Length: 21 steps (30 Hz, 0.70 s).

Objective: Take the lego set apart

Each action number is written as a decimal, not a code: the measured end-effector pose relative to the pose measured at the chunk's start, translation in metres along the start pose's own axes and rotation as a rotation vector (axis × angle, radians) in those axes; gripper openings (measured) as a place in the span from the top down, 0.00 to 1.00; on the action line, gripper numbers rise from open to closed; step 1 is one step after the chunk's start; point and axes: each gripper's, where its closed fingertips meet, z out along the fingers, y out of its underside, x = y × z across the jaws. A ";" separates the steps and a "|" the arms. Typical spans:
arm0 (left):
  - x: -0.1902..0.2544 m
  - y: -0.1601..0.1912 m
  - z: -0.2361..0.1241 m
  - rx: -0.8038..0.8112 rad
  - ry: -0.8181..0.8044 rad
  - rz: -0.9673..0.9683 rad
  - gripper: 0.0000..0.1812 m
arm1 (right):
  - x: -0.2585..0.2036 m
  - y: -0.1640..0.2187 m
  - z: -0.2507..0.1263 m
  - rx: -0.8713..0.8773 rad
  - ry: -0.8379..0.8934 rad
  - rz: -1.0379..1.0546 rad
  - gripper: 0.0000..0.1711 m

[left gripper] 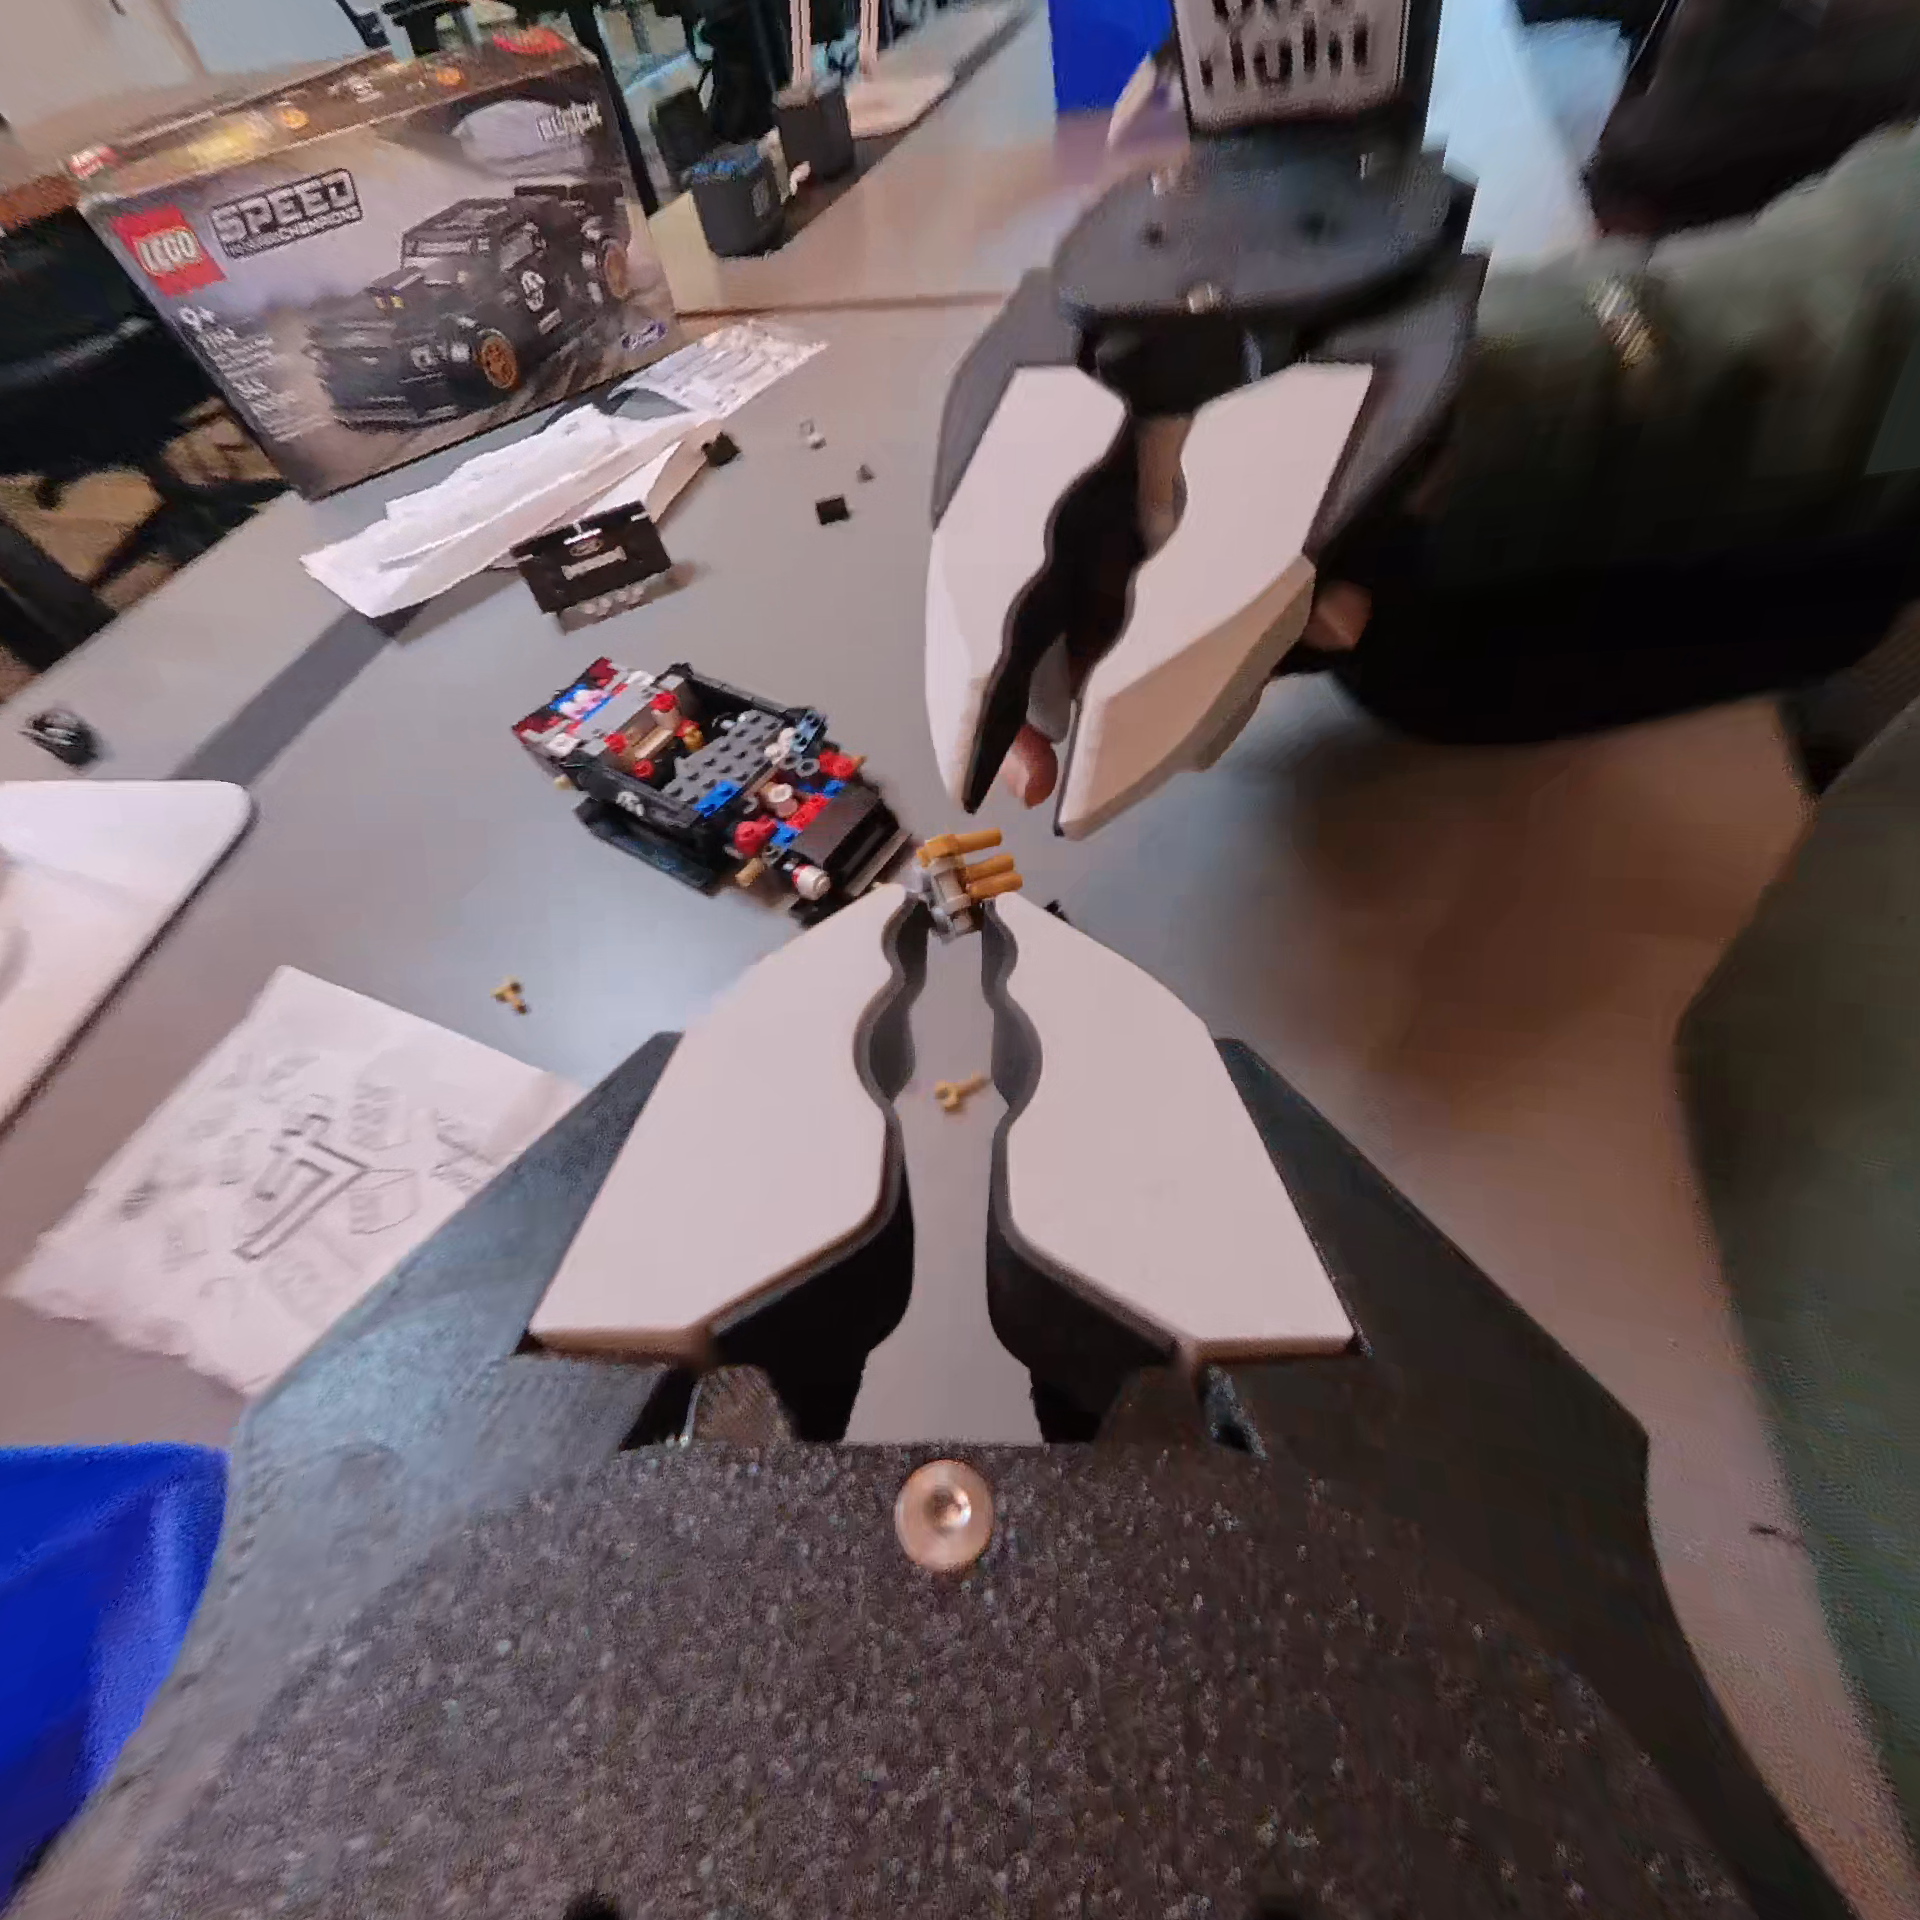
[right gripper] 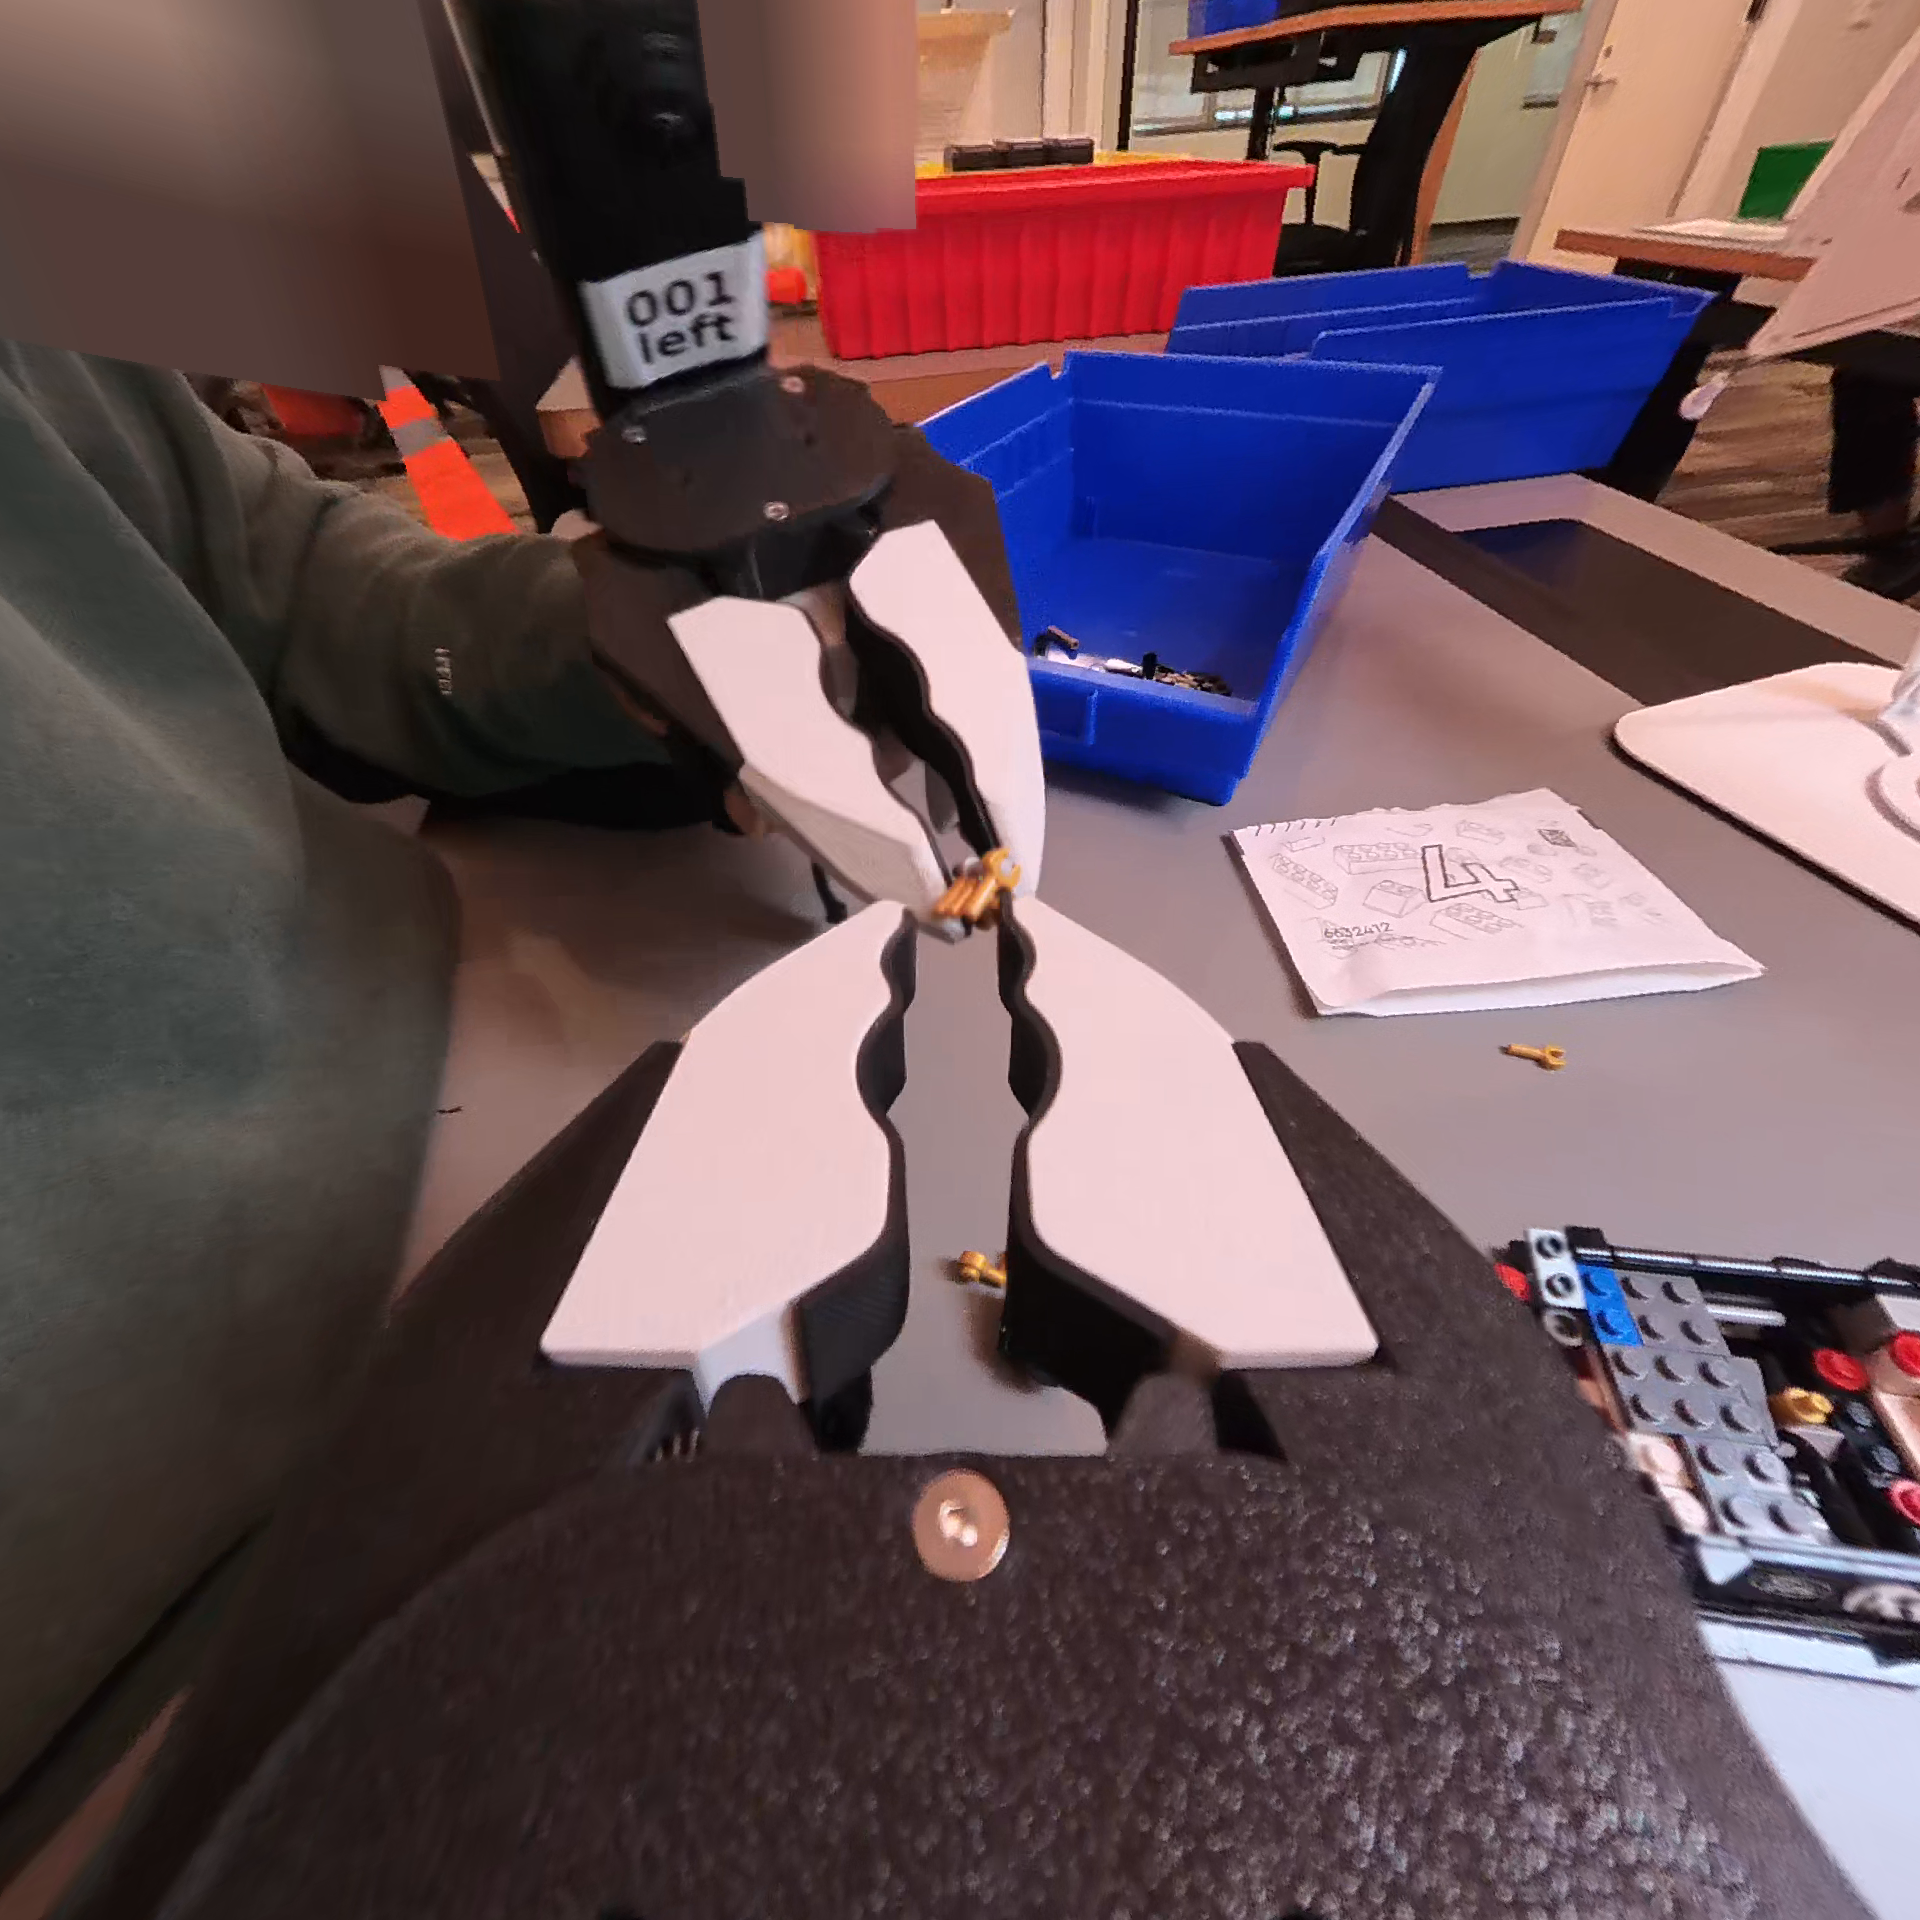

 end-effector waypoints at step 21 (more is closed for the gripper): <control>-0.006 0.006 0.004 -0.114 -0.264 0.411 0.95 | 0.010 0.016 0.007 -0.075 0.006 0.288 0.98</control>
